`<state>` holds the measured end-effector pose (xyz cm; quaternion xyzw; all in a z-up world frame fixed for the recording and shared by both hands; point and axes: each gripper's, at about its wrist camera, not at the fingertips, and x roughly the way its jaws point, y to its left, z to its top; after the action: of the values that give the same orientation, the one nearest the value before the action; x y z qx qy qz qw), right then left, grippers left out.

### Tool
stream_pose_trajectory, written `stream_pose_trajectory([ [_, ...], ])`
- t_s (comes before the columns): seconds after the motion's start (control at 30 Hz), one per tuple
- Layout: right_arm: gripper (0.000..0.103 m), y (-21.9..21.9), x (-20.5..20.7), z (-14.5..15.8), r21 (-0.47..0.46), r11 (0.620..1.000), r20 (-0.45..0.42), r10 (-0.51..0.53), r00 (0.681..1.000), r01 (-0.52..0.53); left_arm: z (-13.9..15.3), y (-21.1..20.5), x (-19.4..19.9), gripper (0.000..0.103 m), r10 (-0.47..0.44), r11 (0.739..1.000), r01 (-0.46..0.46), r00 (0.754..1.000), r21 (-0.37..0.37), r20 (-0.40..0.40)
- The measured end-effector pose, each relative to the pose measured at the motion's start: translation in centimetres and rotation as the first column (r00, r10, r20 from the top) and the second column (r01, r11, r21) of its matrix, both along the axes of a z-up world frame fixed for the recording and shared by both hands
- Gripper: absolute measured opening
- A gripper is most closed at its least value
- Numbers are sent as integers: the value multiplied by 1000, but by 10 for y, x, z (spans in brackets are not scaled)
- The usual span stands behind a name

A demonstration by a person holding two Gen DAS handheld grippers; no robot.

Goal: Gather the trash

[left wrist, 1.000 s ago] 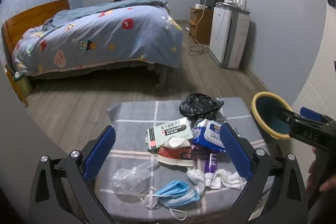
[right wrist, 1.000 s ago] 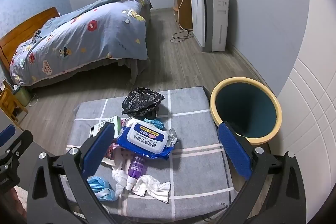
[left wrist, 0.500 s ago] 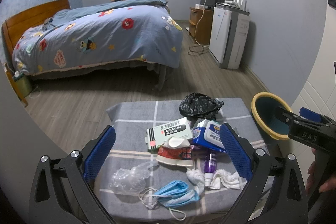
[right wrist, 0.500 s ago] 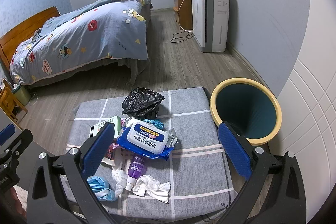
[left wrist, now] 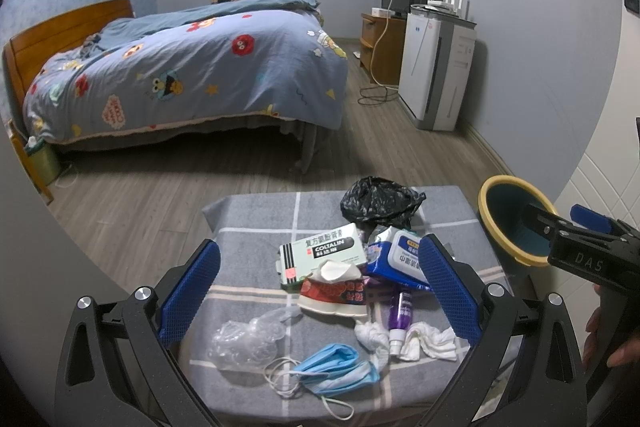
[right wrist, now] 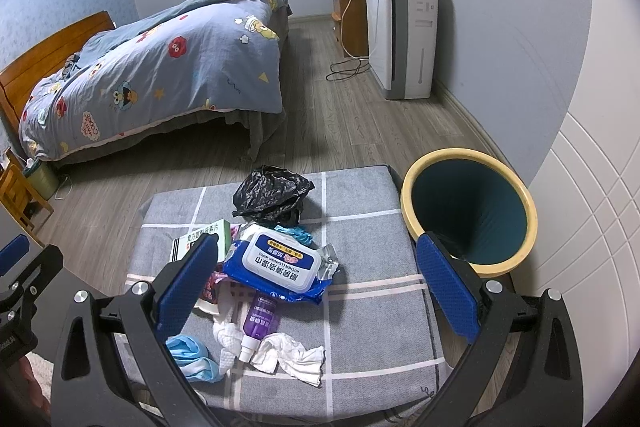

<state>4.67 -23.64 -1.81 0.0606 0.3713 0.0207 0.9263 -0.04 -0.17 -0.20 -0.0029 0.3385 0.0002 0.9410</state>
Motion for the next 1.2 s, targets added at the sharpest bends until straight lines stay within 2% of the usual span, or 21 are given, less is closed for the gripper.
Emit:
stream_pose_trajectory([
  [1.2, 98, 1, 1, -2, -4, 1000, -6, -1, 1000, 1, -2, -2, 1, 98, 0, 1000, 0, 1000, -2, -3],
])
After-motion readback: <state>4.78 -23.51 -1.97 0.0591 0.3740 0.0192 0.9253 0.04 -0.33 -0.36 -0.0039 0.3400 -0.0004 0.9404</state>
